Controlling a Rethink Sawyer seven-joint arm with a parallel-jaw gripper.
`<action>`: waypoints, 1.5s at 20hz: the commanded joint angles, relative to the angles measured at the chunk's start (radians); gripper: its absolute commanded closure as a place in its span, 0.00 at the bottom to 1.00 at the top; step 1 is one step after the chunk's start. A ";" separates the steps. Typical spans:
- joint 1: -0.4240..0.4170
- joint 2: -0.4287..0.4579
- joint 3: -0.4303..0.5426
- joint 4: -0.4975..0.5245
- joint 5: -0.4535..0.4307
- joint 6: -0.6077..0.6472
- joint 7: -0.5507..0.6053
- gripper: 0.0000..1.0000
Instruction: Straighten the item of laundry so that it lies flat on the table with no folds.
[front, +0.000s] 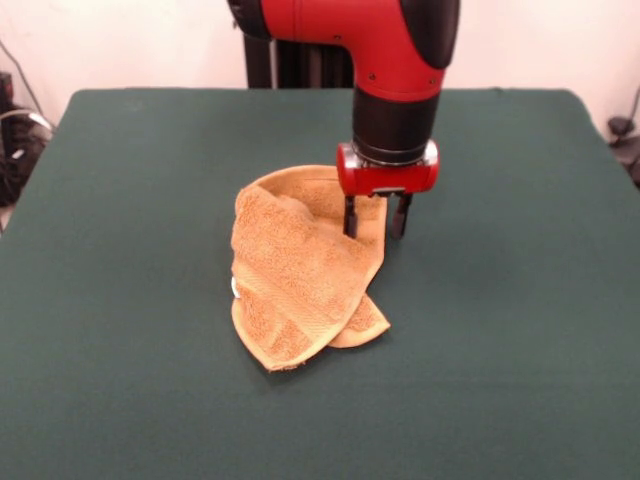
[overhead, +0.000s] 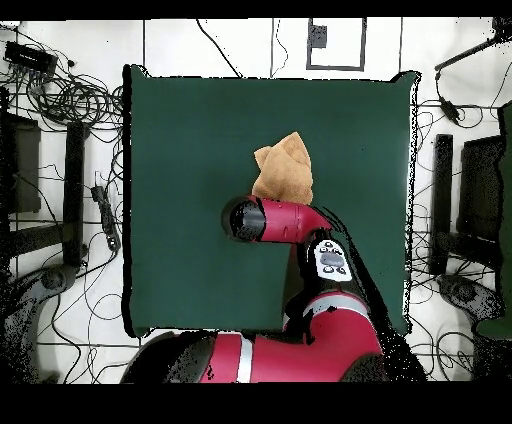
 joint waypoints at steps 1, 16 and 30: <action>0.027 0.034 0.091 -0.042 -0.026 -0.031 0.087 0.00; 0.014 0.030 0.102 -0.016 -0.019 -0.072 0.108 0.00; 0.010 0.023 0.103 -0.001 -0.024 -0.084 0.109 0.00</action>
